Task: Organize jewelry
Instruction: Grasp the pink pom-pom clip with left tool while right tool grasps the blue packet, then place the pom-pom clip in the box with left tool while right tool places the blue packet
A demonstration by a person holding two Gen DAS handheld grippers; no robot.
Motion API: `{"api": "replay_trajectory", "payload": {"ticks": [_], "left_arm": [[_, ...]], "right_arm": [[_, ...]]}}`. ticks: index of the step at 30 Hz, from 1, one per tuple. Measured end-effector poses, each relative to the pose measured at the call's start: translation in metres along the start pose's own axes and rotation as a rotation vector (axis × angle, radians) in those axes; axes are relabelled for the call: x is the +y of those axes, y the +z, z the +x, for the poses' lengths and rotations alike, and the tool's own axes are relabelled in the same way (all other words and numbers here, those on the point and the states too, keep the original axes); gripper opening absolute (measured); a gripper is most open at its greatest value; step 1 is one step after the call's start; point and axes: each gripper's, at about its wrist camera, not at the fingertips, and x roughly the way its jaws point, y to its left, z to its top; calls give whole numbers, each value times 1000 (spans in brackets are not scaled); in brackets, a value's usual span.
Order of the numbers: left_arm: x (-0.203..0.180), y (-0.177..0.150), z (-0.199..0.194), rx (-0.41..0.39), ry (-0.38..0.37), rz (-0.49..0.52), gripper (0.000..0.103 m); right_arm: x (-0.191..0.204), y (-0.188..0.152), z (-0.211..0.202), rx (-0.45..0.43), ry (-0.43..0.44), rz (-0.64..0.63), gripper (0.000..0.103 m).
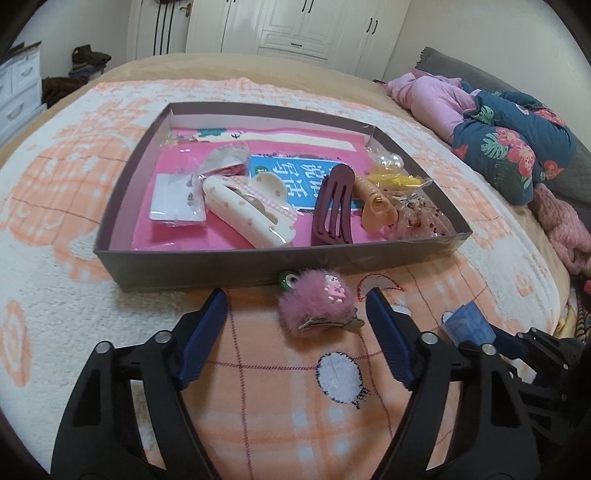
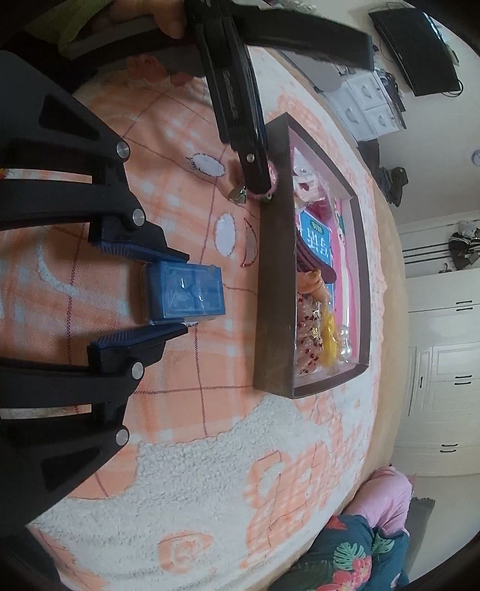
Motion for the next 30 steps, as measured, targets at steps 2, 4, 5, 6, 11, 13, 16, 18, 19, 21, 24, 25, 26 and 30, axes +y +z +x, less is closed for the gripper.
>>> {"api": "replay_trajectory", "payload": {"ticks": [2, 4, 5, 6, 11, 13, 16, 18, 19, 21, 24, 25, 26, 30], "left_arm": [[-1, 1, 2, 5, -4, -1, 52], [-2, 1, 4, 13, -8, 7, 39], [-3, 1, 5, 18, -12, 12, 30], [-5, 1, 4, 18, -15, 15, 27], [-9, 2, -3, -4, -3, 38, 23], [-9, 3, -10, -19, -1, 38, 23], [-6, 4, -18, -33, 6, 32, 23], [-4, 5, -26, -48, 7, 26, 23], [-3, 6, -30, -58, 10, 27, 23], [0, 8, -37, -74, 19, 25, 23], [6, 12, -49, -105, 28, 14, 23], [9, 14, -53, -118, 35, 9, 23], [12, 15, -55, -126, 40, 4, 23], [20, 19, -64, -151, 60, -13, 23]], "right_arm": [[-1, 1, -2, -9, 7, 6, 31], [-3, 1, -4, -17, 13, 12, 31], [-3, 1, -5, -20, 16, 13, 31], [-2, 2, -6, -25, 18, 11, 31], [2, 3, -13, -51, 37, -11, 31], [3, 5, -15, -58, 47, -15, 31], [5, 7, -16, -66, 63, -18, 31], [7, 9, -18, -75, 67, -26, 31], [8, 9, -19, -78, 71, -30, 31], [11, 10, -20, -88, 78, -41, 31], [17, 13, -22, -102, 87, -66, 31], [20, 14, -22, -107, 91, -77, 31], [22, 15, -23, -110, 93, -82, 31], [29, 22, -24, -130, 105, -107, 31]]}}
